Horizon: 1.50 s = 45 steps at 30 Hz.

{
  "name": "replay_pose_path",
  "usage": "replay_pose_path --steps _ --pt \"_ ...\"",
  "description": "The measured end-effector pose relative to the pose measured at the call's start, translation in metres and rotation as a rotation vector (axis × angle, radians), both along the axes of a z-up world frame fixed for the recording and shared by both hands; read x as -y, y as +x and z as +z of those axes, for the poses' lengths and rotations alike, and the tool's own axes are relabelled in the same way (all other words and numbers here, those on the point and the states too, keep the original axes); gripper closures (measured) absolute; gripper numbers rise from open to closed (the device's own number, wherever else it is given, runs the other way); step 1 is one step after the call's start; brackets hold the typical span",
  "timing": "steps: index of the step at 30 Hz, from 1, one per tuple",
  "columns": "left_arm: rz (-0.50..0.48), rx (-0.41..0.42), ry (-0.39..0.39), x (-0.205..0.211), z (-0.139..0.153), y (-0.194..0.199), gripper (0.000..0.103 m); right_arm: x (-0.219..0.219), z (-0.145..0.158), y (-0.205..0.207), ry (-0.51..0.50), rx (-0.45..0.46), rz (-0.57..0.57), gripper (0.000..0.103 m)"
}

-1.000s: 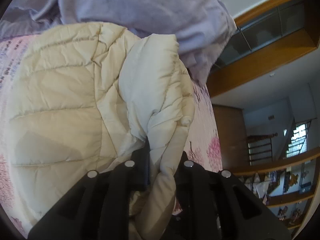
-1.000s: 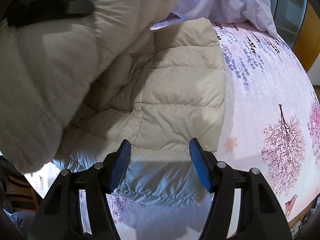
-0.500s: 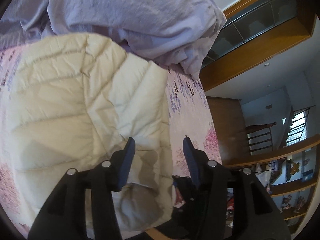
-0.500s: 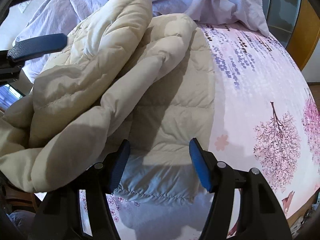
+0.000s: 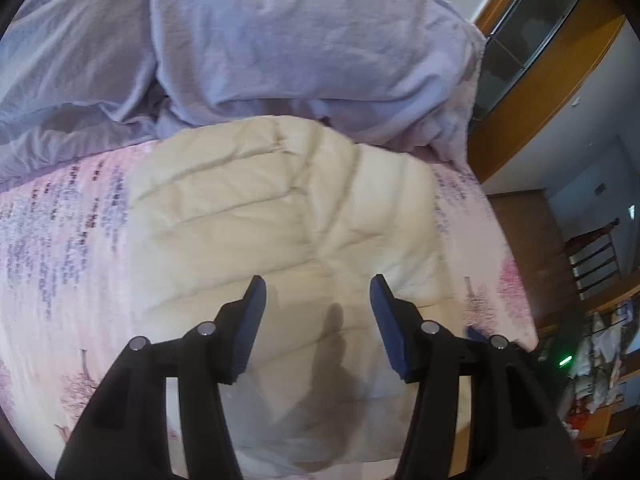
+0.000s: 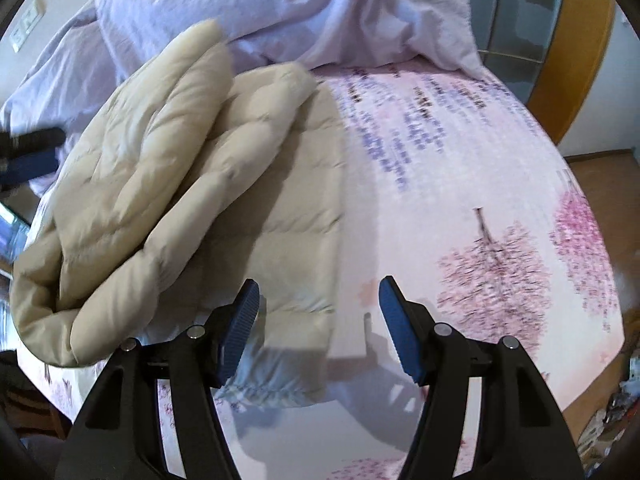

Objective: Fold large clothes
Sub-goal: 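Open the left gripper to lay the folded side down, then grasp the folded jacket edge with the right gripper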

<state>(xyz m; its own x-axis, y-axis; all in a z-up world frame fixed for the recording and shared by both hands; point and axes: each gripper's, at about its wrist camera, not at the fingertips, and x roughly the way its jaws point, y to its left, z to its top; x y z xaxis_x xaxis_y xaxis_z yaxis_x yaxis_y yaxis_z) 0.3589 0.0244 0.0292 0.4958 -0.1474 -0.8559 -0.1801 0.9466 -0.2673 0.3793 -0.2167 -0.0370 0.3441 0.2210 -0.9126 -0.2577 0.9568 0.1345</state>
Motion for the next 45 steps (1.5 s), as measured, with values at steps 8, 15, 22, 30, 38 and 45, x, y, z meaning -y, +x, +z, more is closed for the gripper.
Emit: replay_pose_path --steps 8,15,22,30,38,45 --pt "0.083 -0.023 0.128 -0.038 -0.016 -0.01 0.049 0.011 0.029 0.022 0.015 0.054 -0.037 0.039" --pt "0.12 -0.082 0.121 -0.056 -0.041 -0.01 0.044 -0.011 0.053 0.031 0.085 0.073 0.015 0.039" --pt "0.104 -0.127 0.085 -0.04 -0.067 -0.001 0.044 -0.05 0.081 0.027 0.153 0.111 0.11 0.043" --pt "0.111 -0.148 0.062 -0.029 -0.081 0.006 0.042 -0.084 0.067 0.026 0.136 0.065 0.183 0.06" --pt "0.101 -0.116 0.056 -0.038 -0.075 0.003 0.042 -0.077 0.006 0.028 0.014 -0.033 0.149 0.071" --pt "0.061 -0.077 0.115 -0.031 -0.064 0.007 0.041 -0.064 -0.015 0.026 -0.003 -0.064 0.117 0.073"
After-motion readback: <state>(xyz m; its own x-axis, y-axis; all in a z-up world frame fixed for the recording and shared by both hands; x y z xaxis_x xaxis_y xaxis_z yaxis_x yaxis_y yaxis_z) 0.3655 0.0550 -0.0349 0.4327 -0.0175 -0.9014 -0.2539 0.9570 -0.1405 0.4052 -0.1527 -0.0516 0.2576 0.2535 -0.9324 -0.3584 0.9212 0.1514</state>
